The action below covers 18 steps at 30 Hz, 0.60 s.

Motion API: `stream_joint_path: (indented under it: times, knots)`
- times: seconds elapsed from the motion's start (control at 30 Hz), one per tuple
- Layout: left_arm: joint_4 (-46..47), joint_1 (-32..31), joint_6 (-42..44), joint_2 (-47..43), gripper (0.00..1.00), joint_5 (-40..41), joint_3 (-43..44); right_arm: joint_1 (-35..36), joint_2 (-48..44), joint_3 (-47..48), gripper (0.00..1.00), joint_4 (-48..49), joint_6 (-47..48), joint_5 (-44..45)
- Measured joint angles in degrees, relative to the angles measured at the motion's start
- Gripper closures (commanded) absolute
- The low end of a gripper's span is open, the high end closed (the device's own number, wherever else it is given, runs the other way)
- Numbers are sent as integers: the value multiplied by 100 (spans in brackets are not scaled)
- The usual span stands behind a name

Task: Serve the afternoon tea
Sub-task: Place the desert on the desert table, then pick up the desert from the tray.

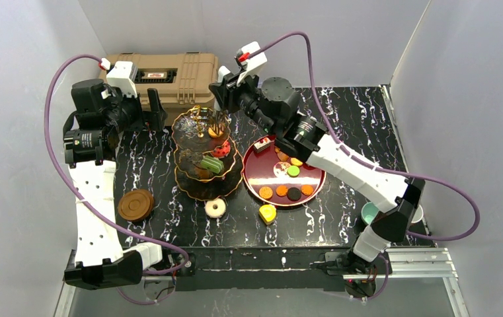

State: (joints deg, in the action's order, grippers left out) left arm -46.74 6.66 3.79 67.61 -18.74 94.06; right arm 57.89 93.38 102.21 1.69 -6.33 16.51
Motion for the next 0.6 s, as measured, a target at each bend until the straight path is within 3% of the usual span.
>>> stream_joint_path:
  times: [0.27,0.6]
  knots:
    - [-2,0,0,0,2,4,2,0,-509,-181,74,-31,304,240]
    - [-11,0,2,0,2,-33,7,-2,-2369,-2041,74,-186,682,1104]
